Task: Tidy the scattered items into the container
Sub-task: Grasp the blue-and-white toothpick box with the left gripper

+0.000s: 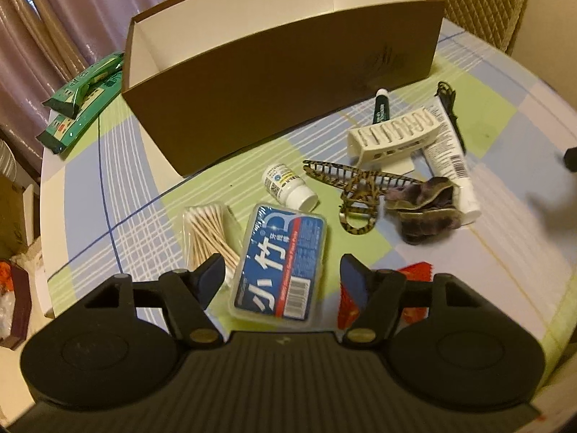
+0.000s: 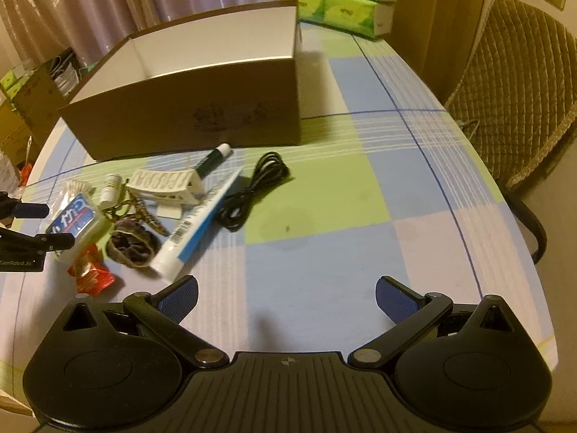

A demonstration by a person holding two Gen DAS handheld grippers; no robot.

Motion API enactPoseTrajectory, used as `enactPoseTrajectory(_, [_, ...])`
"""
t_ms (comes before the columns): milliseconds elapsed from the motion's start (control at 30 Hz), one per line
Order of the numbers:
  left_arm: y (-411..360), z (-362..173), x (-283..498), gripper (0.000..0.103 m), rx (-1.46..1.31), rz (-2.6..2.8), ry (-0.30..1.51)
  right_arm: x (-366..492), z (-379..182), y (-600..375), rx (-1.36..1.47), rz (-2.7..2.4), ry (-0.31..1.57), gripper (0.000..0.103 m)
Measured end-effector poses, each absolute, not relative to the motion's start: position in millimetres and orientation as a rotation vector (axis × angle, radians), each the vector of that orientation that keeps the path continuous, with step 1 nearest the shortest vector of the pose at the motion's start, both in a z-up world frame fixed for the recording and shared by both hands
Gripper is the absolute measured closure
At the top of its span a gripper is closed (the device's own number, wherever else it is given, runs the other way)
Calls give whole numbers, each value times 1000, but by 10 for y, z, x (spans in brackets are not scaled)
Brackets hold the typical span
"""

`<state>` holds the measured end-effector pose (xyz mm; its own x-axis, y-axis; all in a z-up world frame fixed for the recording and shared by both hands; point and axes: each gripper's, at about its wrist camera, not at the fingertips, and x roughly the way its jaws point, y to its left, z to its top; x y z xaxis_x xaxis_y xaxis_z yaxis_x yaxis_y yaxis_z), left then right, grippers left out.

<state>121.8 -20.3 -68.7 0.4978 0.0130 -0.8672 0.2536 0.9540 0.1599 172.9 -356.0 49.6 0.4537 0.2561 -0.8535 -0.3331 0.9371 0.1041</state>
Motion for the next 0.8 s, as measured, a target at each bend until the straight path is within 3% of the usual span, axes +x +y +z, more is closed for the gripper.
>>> enactPoseTrajectory(233, [-259,-847,1338,37,349,-137,1060,1865,451,-3672,-73,358,1055,2])
enactPoseTrajectory(367, [-290,-916,1378,50,365,-141,1070,1928,436,-3711,-76,366,1055,2])
enactPoseTrajectory(800, [-275,-615,1300,50,289,-53,1002,2099,401,-3615,-211,590,929,2])
